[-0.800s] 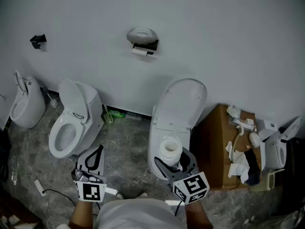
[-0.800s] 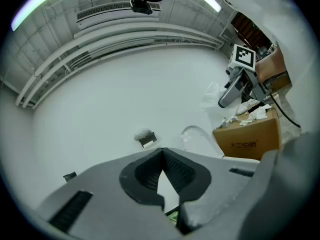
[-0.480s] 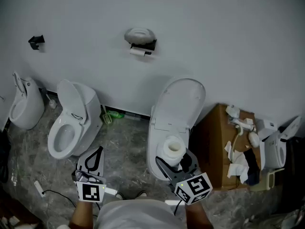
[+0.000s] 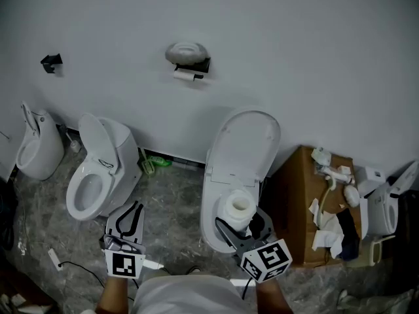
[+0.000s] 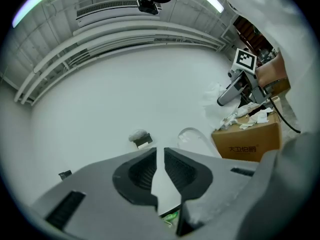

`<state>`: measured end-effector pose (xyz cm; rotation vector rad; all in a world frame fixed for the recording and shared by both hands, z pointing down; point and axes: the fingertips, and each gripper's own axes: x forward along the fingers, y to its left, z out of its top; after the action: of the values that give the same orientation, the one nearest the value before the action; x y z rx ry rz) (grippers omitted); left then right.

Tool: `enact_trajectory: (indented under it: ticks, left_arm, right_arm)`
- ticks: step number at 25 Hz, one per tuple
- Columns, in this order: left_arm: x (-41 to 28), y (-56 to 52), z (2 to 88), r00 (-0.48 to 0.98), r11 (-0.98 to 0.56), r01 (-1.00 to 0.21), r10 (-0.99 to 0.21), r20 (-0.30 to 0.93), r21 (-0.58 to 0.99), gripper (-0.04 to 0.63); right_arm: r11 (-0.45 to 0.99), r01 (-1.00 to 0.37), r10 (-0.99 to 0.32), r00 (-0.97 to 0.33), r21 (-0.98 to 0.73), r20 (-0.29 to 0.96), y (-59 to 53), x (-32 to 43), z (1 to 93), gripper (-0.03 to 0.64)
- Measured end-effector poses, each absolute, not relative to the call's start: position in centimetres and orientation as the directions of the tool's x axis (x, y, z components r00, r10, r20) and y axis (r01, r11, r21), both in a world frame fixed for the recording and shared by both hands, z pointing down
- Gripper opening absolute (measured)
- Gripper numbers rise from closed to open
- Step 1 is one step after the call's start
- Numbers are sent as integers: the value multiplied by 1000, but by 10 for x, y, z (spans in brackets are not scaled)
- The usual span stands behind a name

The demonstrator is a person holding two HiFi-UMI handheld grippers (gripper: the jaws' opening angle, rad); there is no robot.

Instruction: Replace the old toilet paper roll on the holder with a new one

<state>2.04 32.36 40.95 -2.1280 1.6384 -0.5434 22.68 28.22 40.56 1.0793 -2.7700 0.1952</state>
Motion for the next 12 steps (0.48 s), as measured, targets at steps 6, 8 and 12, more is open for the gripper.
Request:
enact_trajectory:
  ticks: [6, 8, 12]
  left_arm:
    - [29, 304, 416, 218, -244, -818, -969, 112, -520, 279]
    - [31, 298, 418, 223, -257, -814, -966, 128, -521, 323]
    - [30, 291, 422, 228, -265, -804, -964, 136, -532, 351]
  right_arm:
    - [736, -672, -651, -736, -80, 186, 273, 242, 410, 336]
    - [735, -673, -652, -736, -88, 184, 269, 243, 412, 336]
    - [737, -670, -647, -738, -95, 190, 266, 238, 416, 336]
